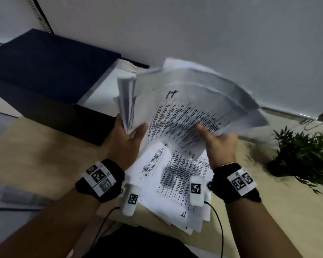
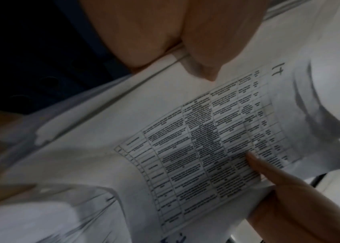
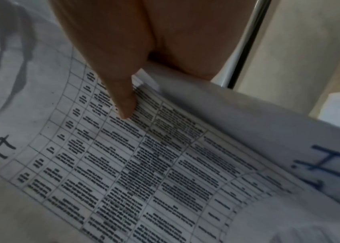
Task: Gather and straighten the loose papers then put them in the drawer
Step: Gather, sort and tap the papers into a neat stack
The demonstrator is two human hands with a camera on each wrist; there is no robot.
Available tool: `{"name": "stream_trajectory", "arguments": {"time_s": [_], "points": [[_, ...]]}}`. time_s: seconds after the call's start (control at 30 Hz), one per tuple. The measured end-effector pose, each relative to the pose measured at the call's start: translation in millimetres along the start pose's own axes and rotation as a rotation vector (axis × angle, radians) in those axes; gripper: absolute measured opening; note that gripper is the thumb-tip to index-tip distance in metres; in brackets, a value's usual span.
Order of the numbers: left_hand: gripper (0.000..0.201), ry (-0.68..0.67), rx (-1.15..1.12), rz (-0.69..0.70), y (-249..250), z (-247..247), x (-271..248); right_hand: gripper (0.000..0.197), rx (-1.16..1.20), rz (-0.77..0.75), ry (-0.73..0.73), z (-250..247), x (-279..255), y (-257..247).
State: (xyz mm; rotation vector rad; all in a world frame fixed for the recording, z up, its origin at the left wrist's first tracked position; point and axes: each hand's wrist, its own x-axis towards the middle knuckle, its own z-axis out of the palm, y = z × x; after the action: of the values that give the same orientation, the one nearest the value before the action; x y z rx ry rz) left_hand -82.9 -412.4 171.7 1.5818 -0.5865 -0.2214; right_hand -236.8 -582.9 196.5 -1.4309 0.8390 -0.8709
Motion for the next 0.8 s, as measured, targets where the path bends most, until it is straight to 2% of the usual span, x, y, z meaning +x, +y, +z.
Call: {"name": "stream_trajectory", "arguments": {"time_s": [0.07, 0.2, 0.23, 0.3, 0.37, 0.43, 0.5, 0.57, 0.6, 0.63, 0.73, 0.8], "points": [[0.046, -0.032, 0.058, -0.088, -19, 2, -7, 0.028, -0.118, 0.087, -0.015, 5, -4, 25], [0.037, -0.046, 0.176, -0.279, -45, 13, -18, 0.039, -0.323, 0.254, 0.015, 13, -4, 76], [0.035, -0.029, 0.208, -0.269, -47, 14, -16, 0.045, -0.409, 0.264, 0.036, 14, -4, 84], [0.049, -0.002, 0.280, -0.178, -50, 12, -7, 0.066, -0.630, 0.340, 0.097, 9, -3, 103], [0.054, -0.012, 0.321, -0.162, -47, 7, 5, 0.094, -0.833, 0.570, 0.188, -4, -8, 124], [0.059, -0.057, 0.363, -0.205, -52, -4, 15, 0.097, -0.968, 0.749, 0.238, -11, -17, 140], [0.059, -0.099, 0.409, -0.283, -58, -16, 18, 0.079, -1.020, 0.727, 0.240, -7, -26, 154], [0.038, -0.140, 0.425, -0.345, -63, -25, 14, 0.067, -1.069, 0.644, 0.183, 4, -32, 161], [0.025, -0.160, 0.440, -0.351, -66, -28, 10, 0.070, -1.091, 0.619, 0.140, 8, -33, 163], [0.021, -0.177, 0.442, -0.336, -67, -31, 5, 0.075, -1.105, 0.601, 0.103, 11, -34, 163], [0.036, -0.191, 0.395, -0.314, -82, -44, -3, 0.090, -1.071, 0.598, 0.022, 10, -25, 163], [0.033, -0.200, 0.361, -0.407, -92, -50, -5, 0.098, -1.006, 0.623, -0.034, 9, -17, 163]]}}
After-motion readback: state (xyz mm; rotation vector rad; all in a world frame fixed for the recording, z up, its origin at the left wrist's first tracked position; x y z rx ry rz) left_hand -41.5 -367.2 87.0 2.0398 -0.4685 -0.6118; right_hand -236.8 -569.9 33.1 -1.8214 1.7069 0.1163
